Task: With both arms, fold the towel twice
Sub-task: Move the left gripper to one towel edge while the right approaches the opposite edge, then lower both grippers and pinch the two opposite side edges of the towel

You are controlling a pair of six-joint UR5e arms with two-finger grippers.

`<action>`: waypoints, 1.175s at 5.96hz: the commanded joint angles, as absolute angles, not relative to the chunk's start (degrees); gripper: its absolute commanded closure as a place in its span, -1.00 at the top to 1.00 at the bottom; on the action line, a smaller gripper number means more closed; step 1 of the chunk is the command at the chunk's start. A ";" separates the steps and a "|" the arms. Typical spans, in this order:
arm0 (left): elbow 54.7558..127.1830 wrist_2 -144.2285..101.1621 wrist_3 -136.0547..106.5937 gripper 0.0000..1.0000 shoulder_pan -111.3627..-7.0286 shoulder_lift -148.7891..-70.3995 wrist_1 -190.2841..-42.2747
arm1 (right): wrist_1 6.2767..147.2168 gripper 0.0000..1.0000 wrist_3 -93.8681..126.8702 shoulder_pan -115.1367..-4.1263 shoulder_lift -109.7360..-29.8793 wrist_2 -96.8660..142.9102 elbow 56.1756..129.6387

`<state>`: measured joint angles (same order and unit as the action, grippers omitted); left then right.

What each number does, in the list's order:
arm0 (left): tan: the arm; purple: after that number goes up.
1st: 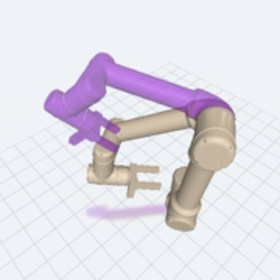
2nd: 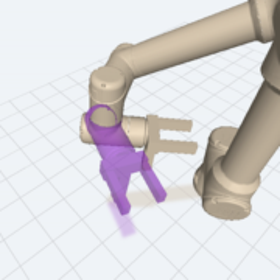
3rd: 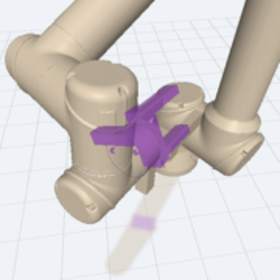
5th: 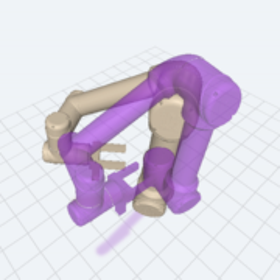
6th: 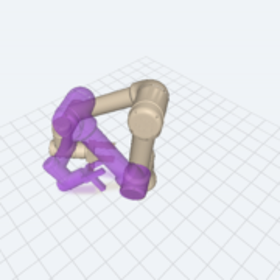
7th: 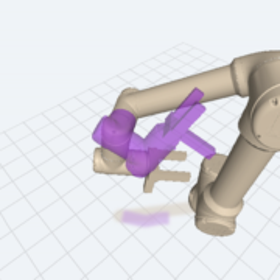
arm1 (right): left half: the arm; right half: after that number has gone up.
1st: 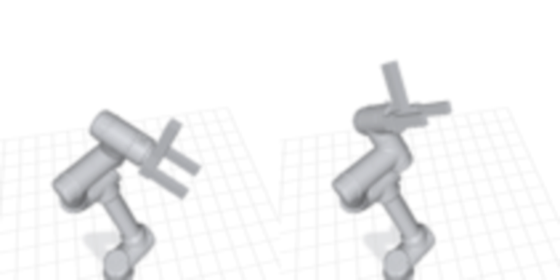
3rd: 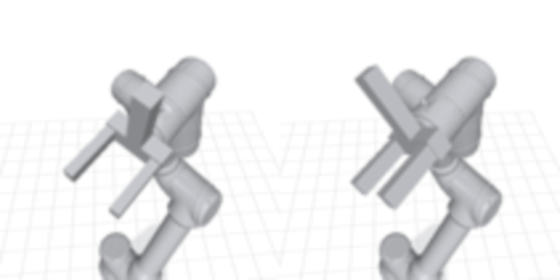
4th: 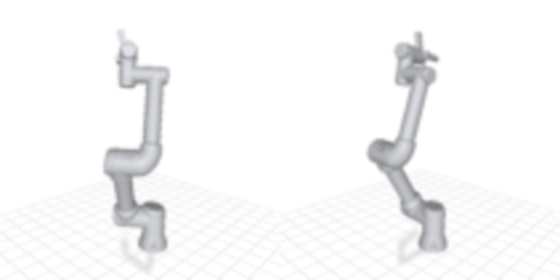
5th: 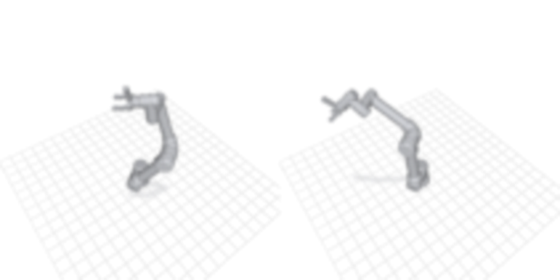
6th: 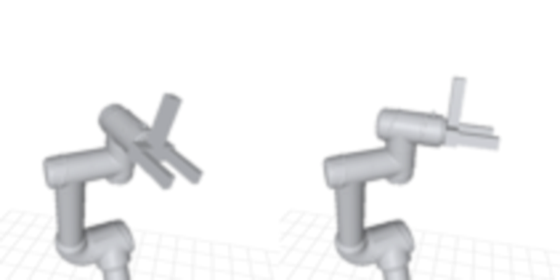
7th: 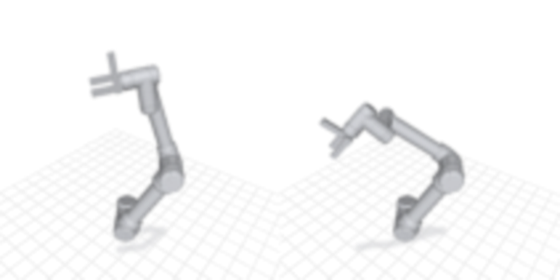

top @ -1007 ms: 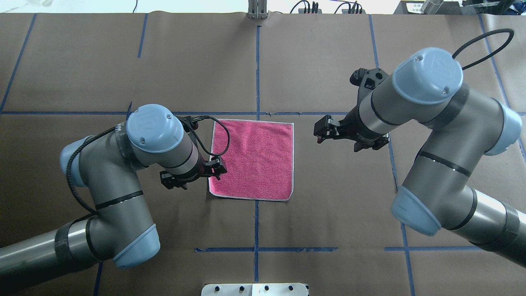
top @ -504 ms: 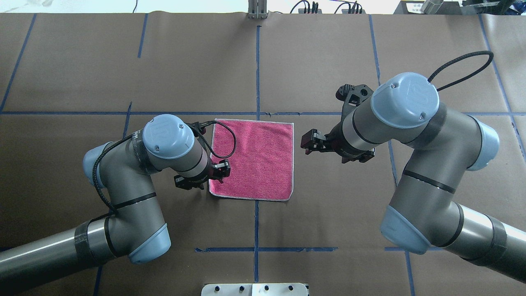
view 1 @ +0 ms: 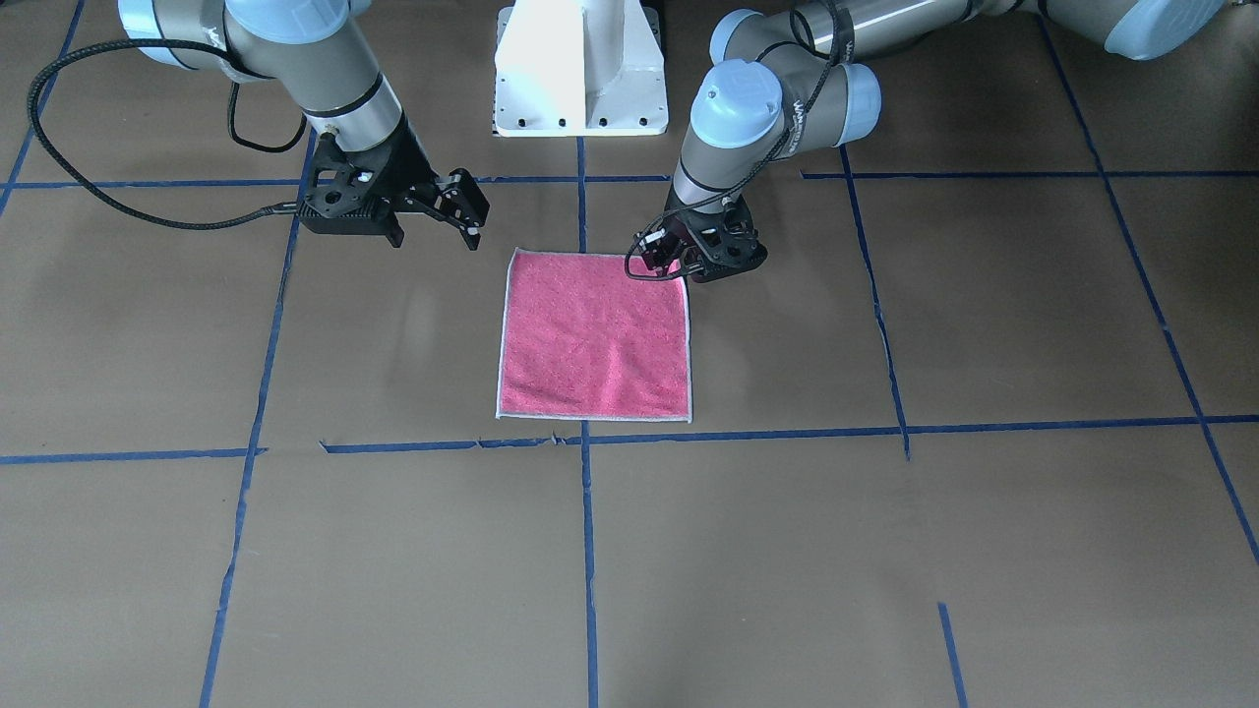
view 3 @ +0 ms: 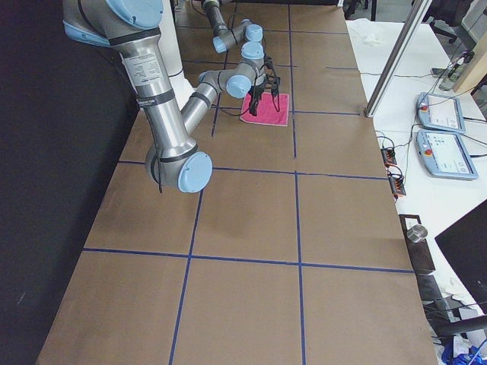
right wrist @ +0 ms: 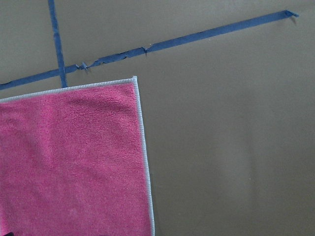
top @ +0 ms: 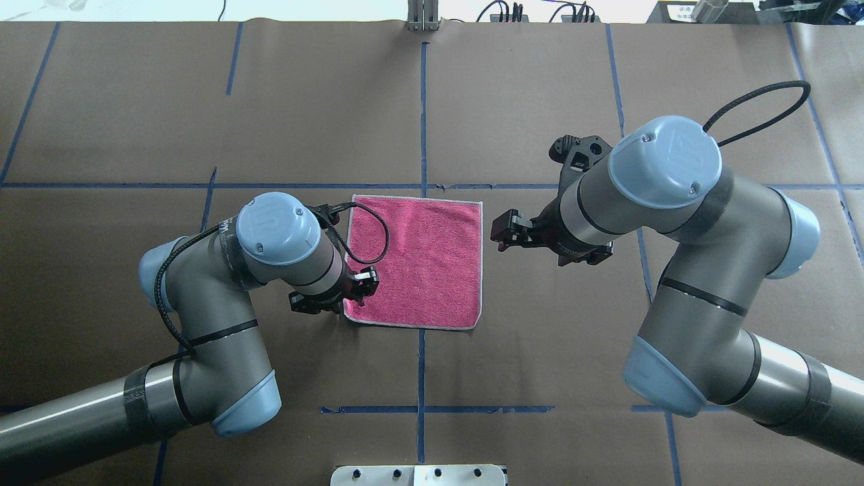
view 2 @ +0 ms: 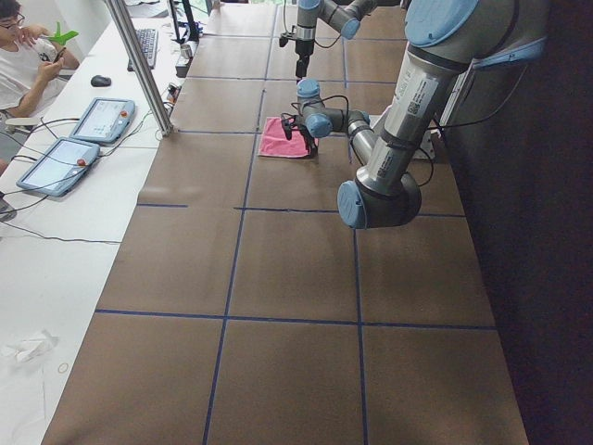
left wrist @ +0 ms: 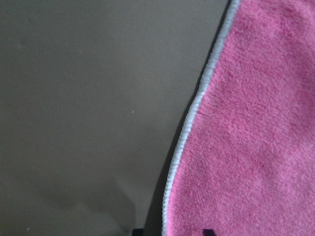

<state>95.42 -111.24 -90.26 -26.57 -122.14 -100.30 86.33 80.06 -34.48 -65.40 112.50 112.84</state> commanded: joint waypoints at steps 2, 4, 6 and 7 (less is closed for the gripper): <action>95.45 -111.27 -90.26 -0.42 -26.28 -121.99 -100.28 | 86.31 1.00 80.07 -34.63 -65.30 112.50 112.85; 95.54 -111.27 -89.74 -0.91 -26.28 -121.55 -100.37 | 86.40 1.00 80.16 -34.54 -65.30 112.50 112.85; 96.24 -111.36 -89.82 -1.00 -26.37 -121.64 -100.28 | 86.75 1.00 85.82 -32.63 -65.04 112.50 111.72; 96.33 -111.44 -89.91 -1.00 -26.37 -121.81 -100.28 | 86.49 1.00 89.00 -31.13 -63.39 112.33 109.36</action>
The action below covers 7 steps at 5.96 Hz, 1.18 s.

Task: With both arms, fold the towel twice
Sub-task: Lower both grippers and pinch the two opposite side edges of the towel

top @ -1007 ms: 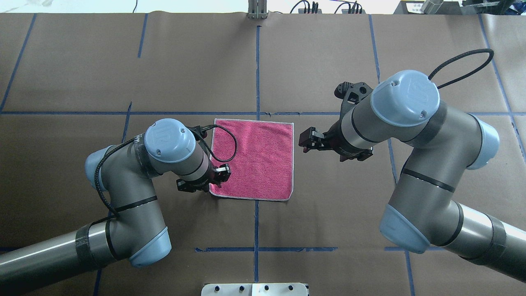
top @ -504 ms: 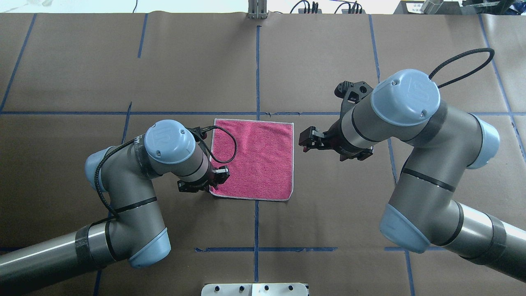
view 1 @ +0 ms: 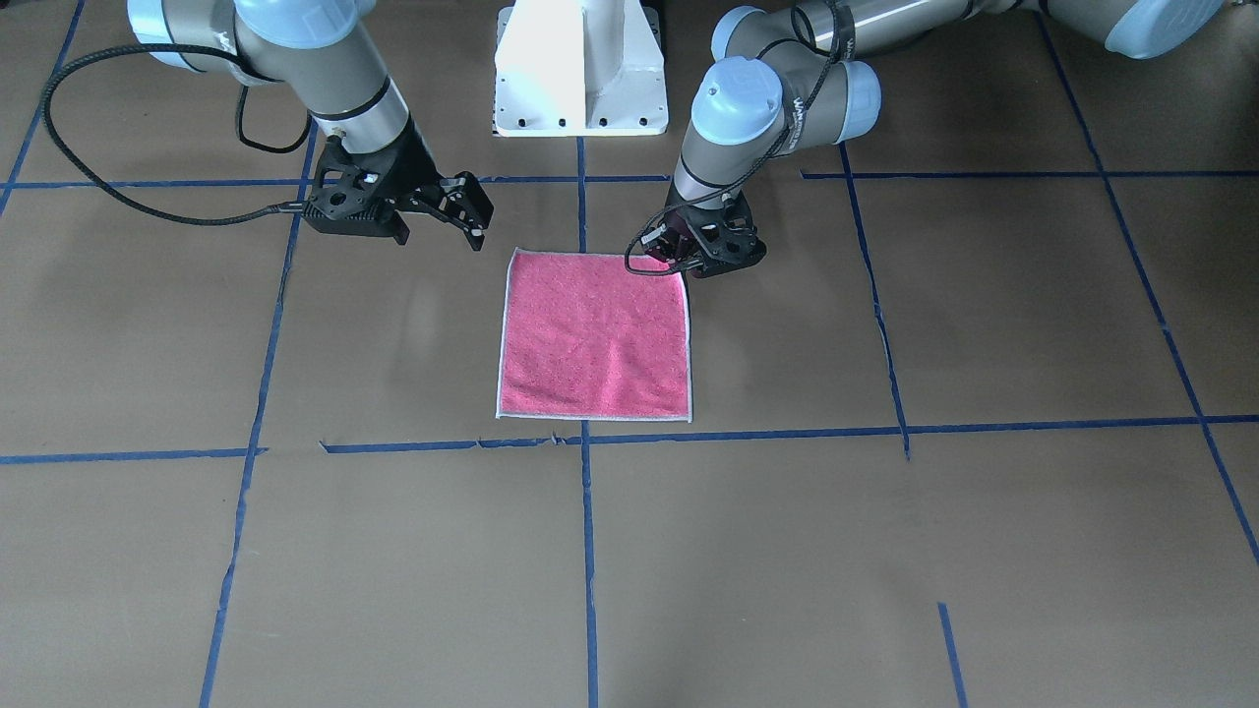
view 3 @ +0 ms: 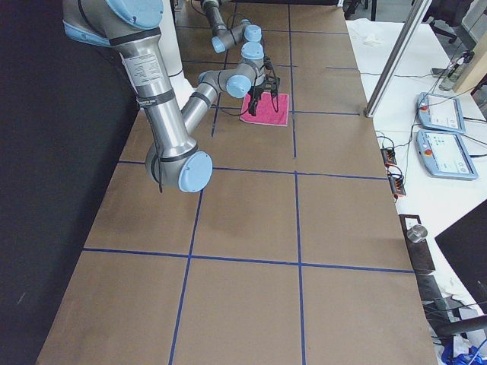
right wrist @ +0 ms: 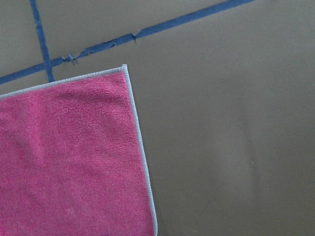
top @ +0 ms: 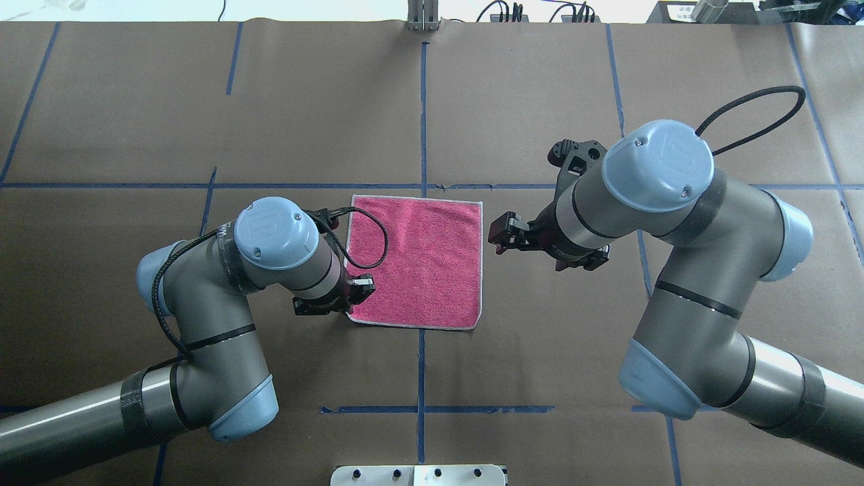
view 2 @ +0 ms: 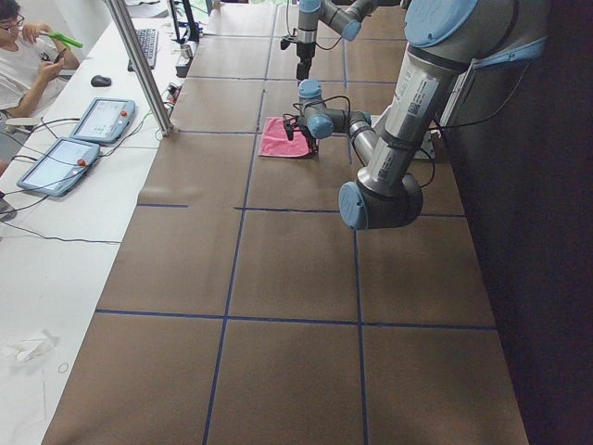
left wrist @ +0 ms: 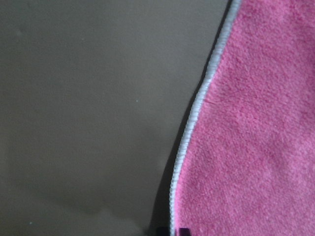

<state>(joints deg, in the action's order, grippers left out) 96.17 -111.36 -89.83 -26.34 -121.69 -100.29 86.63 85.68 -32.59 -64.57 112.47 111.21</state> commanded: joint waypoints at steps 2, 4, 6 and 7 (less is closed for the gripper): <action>96.24 -111.45 -90.09 -1.00 -26.37 -121.90 -100.28 | 86.48 1.00 96.91 -25.17 -59.17 106.21 102.78; 96.24 -111.45 -90.26 -1.00 -26.37 -121.82 -100.37 | 86.48 1.00 100.80 -22.60 -56.33 105.56 97.48; 96.24 -111.45 -90.26 -1.00 -26.37 -121.90 -100.46 | 86.84 0.84 100.90 -22.15 -57.47 104.77 97.56; 96.24 -111.45 -90.26 -1.00 -26.37 -121.90 -100.37 | 86.75 0.62 100.90 -22.15 -57.57 104.77 97.38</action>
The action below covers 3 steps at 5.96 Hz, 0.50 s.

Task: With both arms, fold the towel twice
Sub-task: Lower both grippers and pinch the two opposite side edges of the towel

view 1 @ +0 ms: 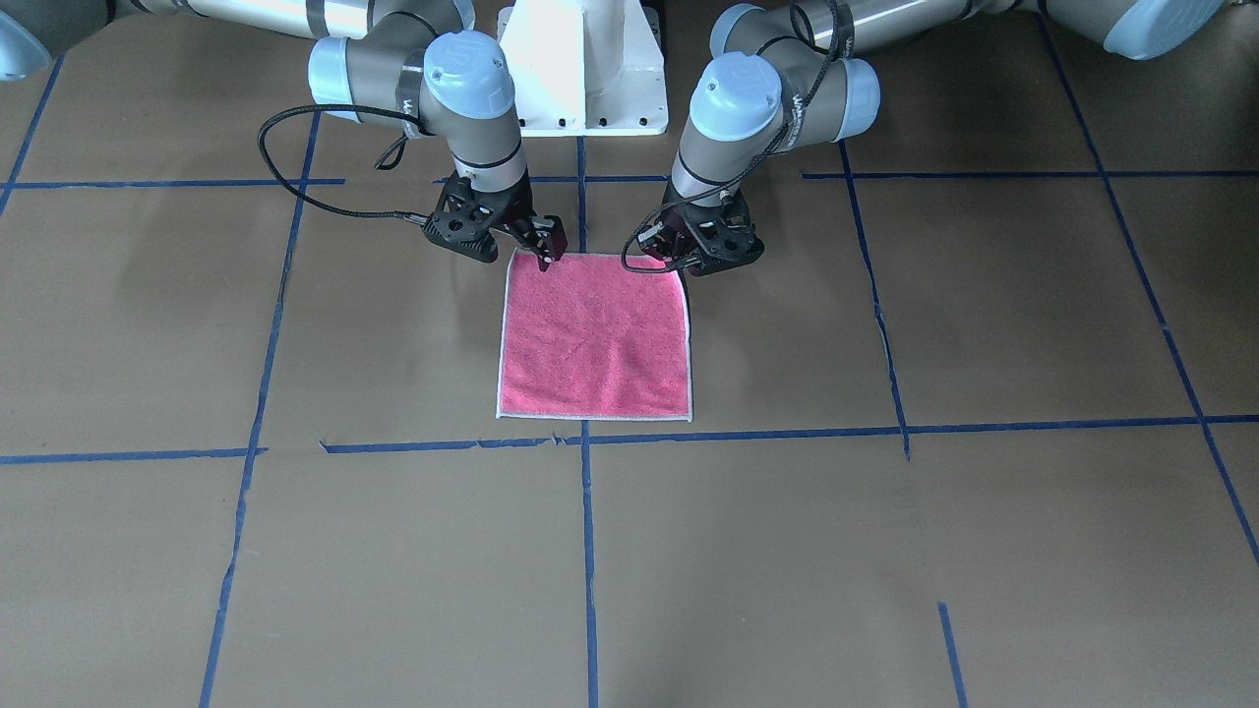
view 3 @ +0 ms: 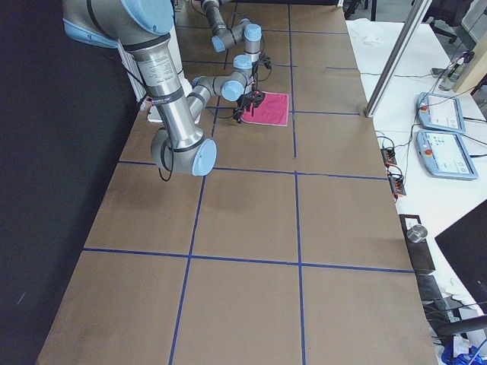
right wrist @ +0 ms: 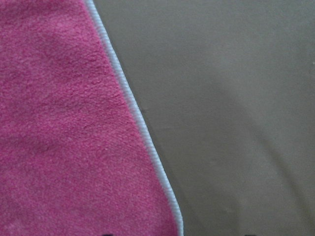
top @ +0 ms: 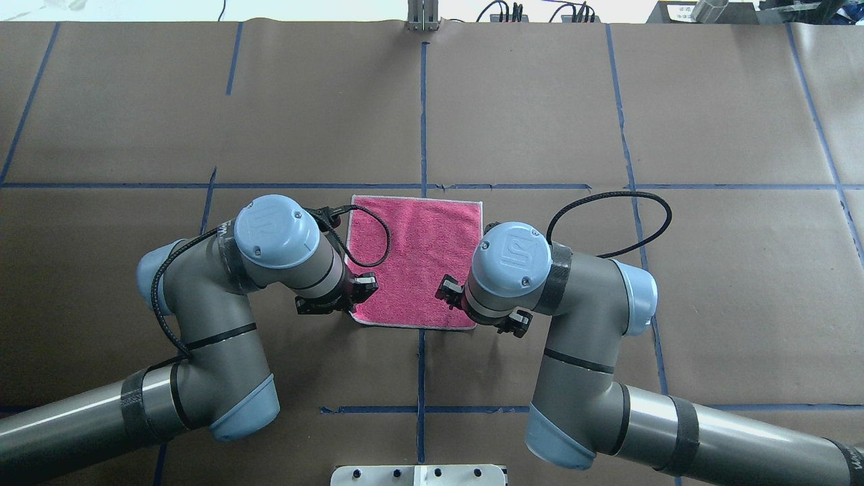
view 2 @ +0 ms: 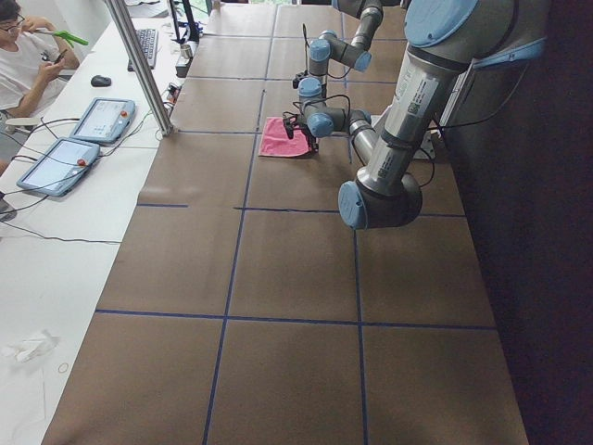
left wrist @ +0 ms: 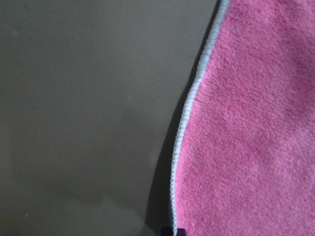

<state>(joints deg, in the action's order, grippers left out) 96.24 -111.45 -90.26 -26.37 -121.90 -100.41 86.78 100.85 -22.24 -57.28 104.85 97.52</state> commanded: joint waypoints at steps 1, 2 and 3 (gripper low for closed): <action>96.24 -111.45 -90.18 -1.00 -26.37 -121.90 -100.37 | 86.84 0.52 100.90 -22.15 -57.57 104.68 96.95; 96.24 -111.45 -90.09 -1.00 -26.37 -121.82 -100.37 | 86.84 0.41 100.90 -22.06 -57.39 104.68 96.94; 96.15 -111.45 -89.91 -1.00 -26.37 -121.73 -100.37 | 87.01 0.25 100.90 -22.15 -57.48 104.68 96.94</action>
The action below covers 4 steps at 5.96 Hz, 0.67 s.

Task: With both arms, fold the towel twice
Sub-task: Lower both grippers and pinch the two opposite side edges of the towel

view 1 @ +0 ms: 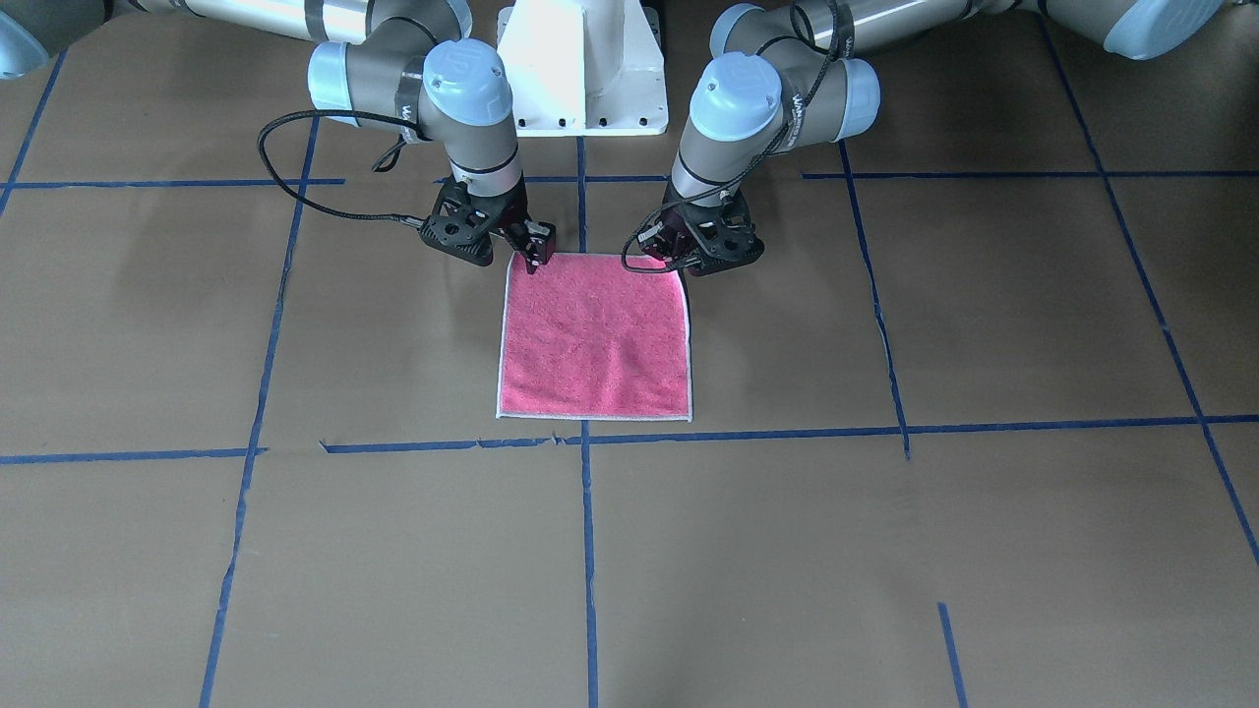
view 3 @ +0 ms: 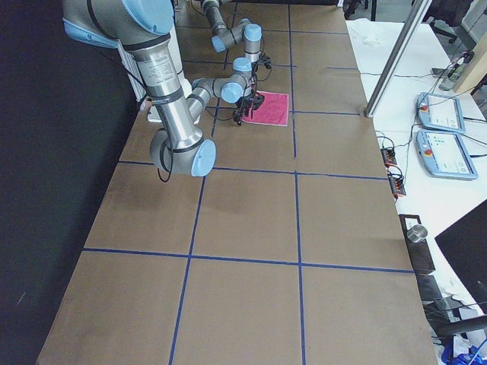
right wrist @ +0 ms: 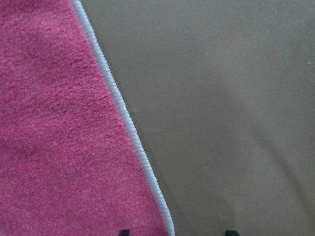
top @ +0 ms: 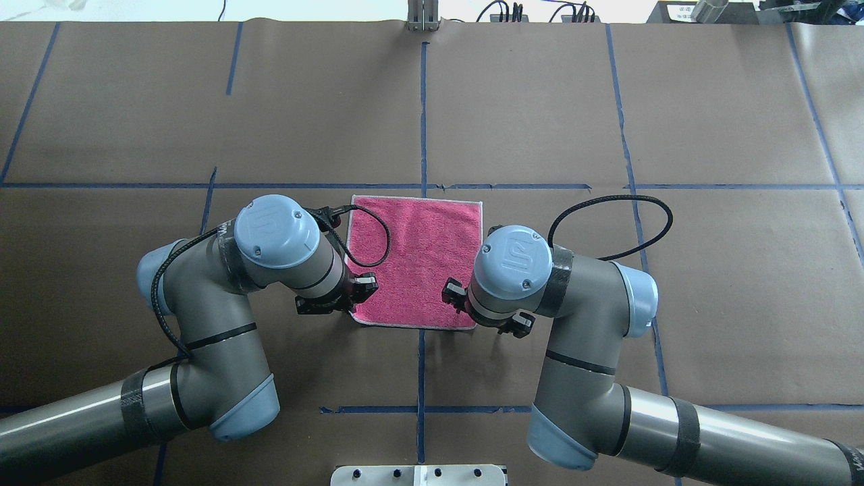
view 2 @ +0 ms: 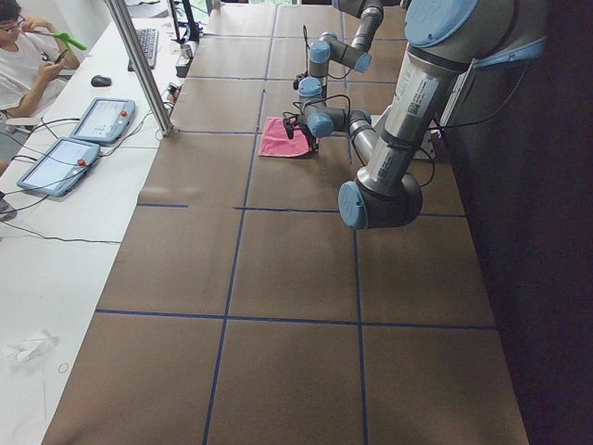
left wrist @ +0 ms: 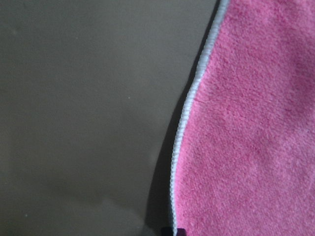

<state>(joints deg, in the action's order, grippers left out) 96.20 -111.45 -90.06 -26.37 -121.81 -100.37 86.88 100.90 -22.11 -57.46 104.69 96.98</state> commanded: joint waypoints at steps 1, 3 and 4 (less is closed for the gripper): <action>96.07 -111.45 -89.91 -1.00 -26.37 -121.73 -100.37 | 86.92 0.19 100.81 -22.15 -57.39 104.68 97.03; 96.06 -111.45 -89.91 -1.00 -26.37 -121.73 -100.37 | 86.92 0.08 100.81 -22.06 -57.04 104.85 97.21; 95.98 -111.45 -89.91 -1.00 -26.37 -121.73 -100.37 | 86.92 -0.11 100.81 -22.06 -56.95 104.85 97.03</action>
